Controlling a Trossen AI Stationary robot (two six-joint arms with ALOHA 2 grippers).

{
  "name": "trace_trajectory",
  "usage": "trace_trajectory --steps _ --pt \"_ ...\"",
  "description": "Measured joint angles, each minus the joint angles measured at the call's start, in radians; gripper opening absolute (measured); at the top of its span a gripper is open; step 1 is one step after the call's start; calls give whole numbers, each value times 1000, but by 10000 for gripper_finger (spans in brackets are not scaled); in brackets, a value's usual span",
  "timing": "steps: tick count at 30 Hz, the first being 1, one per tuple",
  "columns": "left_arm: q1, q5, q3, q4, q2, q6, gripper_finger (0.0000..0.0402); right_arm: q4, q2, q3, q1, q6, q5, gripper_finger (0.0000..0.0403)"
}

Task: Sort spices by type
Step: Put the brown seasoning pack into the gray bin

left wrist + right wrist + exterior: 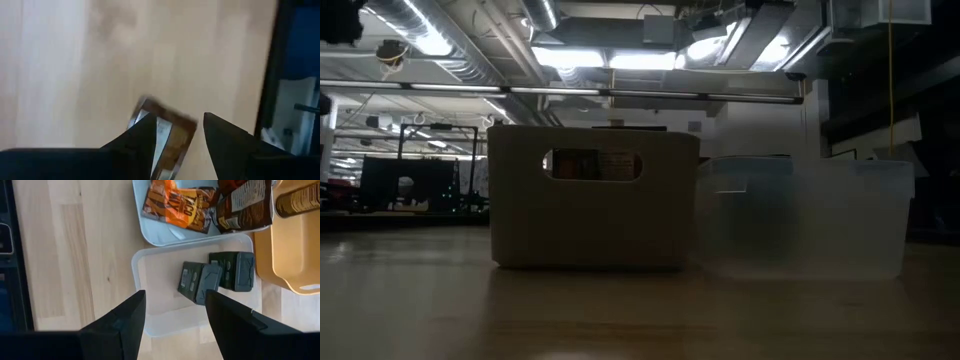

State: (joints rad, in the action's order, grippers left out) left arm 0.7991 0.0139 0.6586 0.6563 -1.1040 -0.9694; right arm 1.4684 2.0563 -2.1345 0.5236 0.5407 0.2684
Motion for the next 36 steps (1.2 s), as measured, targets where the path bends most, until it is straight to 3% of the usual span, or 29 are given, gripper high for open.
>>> trace_trajectory --steps 8,18,25,36 --pt "0 -15 0 106 -6 -140 160 -3 0 0 0 0 0 205" --pt "1 -16 0 134 -20 -129 240 -1 0 0 0 -27 0 205" --pt "42 -124 0 64 -163 -51 255 0 0 0 0 -31 0 205" --pt "78 -134 10 53 -395 -59 255 -5 0 0 0 -50 0 205"
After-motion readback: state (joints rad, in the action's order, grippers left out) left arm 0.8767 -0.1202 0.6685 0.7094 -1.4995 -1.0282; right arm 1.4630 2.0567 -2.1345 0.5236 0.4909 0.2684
